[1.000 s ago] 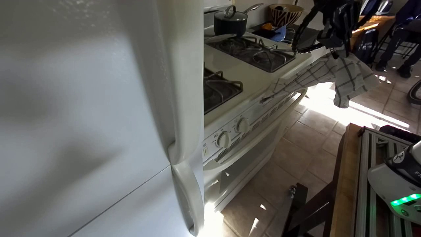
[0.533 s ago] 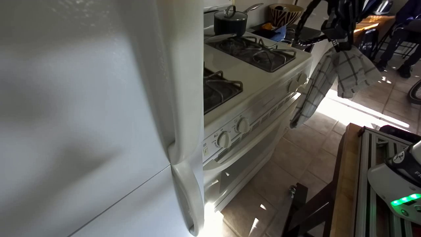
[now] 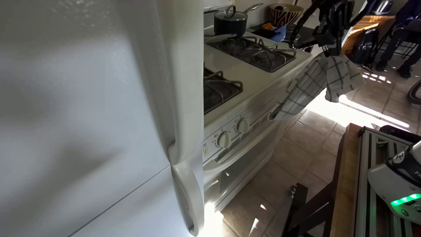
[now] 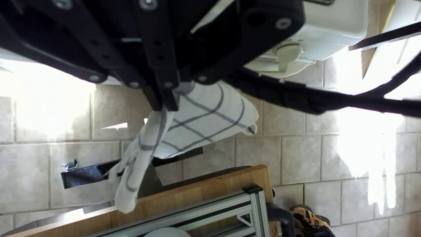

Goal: Put the towel on the oven door handle

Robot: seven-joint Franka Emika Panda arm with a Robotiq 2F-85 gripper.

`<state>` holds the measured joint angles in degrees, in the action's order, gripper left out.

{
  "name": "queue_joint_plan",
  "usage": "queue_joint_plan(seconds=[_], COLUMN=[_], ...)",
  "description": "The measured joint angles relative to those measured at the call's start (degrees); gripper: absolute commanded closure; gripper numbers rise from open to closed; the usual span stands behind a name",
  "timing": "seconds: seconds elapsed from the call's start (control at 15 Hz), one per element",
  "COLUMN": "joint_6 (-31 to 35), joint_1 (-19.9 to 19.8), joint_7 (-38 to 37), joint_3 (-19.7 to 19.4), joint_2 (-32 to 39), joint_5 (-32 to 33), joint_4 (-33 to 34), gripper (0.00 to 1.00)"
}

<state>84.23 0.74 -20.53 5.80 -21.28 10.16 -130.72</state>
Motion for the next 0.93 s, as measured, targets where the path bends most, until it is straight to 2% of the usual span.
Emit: queue_joint_plan(seconds=[0.93], joint_6=[9.25], joint_1=[-0.67], joint_7=[-0.63], joint_3=[-0.17], joint_2=[4.04], joint_5=[1.88], joint_4=[-3.22], gripper=[0.99])
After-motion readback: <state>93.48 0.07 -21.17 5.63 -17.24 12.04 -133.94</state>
